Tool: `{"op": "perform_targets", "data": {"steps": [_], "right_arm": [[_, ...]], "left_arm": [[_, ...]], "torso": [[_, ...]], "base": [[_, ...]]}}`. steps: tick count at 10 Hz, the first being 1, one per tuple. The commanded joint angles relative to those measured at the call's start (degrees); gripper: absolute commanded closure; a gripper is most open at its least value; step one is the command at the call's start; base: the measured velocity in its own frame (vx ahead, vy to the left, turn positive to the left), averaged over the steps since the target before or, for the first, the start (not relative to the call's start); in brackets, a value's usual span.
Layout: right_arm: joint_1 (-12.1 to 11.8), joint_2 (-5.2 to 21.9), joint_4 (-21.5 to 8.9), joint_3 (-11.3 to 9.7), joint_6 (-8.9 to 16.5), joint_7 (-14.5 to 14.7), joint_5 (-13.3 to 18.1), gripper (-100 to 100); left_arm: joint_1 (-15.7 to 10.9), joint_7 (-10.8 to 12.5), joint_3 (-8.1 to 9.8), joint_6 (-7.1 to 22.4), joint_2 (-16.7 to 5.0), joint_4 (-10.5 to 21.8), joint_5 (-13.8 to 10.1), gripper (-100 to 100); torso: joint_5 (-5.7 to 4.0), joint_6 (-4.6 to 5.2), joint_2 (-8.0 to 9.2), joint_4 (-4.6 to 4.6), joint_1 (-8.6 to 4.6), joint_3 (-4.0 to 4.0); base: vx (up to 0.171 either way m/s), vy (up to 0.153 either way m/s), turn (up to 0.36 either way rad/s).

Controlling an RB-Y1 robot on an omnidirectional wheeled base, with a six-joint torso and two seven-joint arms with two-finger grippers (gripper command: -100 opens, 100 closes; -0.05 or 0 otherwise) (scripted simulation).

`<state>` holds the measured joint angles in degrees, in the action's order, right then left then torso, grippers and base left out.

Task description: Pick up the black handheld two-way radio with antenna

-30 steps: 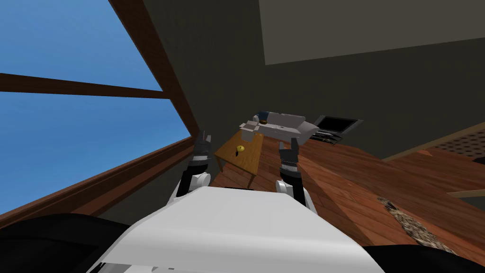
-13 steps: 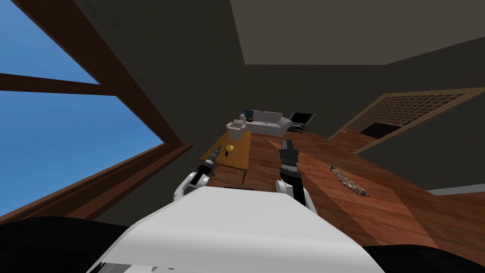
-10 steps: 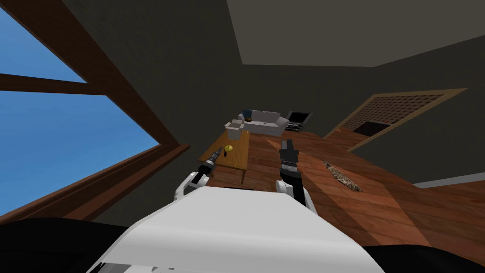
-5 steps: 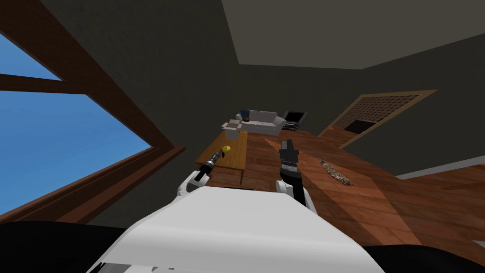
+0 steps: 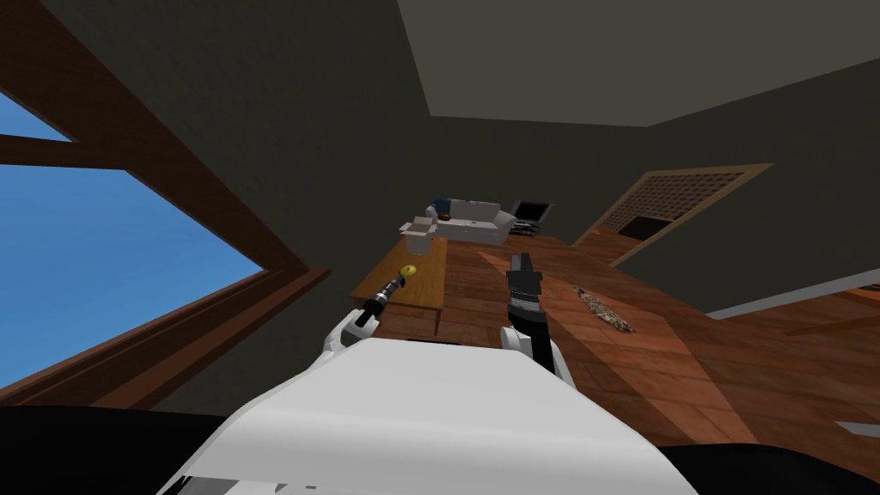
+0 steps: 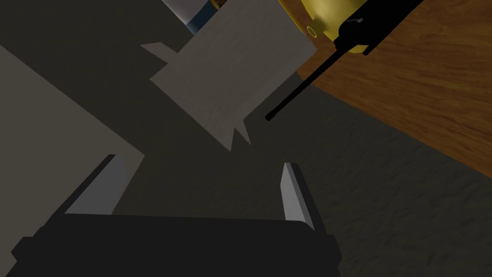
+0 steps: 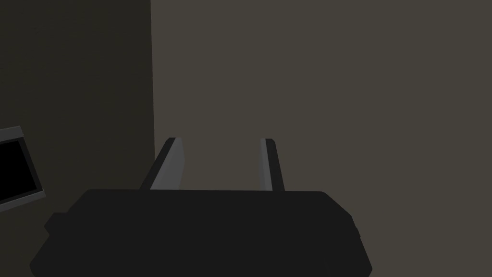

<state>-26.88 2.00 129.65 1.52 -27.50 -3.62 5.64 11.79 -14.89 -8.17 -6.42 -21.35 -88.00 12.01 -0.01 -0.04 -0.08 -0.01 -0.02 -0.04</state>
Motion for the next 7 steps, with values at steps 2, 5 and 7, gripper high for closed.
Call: {"op": "perform_targets", "data": {"steps": [2, 5, 7], "right_arm": [[0.0, 0.0, 0.0, 0.0, 0.0, 0.0, 0.0, 0], [0.0, 0.0, 0.0, 0.0, 0.0, 0.0, 0.0, 0], [0.0, 0.0, 0.0, 0.0, 0.0, 0.0, 0.0, 0]], "left_arm": [[-1.74, -0.64, -0.28, 0.78, -0.18, 3.41, 0.74, -100], [-4.51, -1.63, -0.72, 1.99, -0.69, 8.74, 1.69, -100], [-5.91, -2.13, -0.93, 2.56, -0.86, 11.35, 2.08, -100]], "torso": [[0.0, 0.01, -0.02, 0.0, 0.0, -0.01], [-0.01, 0.01, -0.06, -0.01, -0.04, -0.03], [-0.01, 0.0, -0.06, -0.01, -0.02, -0.03]], "base": [[0.022, -0.011, -0.032], [0.032, -0.018, -0.026], [0.027, -0.013, -0.011]]}}
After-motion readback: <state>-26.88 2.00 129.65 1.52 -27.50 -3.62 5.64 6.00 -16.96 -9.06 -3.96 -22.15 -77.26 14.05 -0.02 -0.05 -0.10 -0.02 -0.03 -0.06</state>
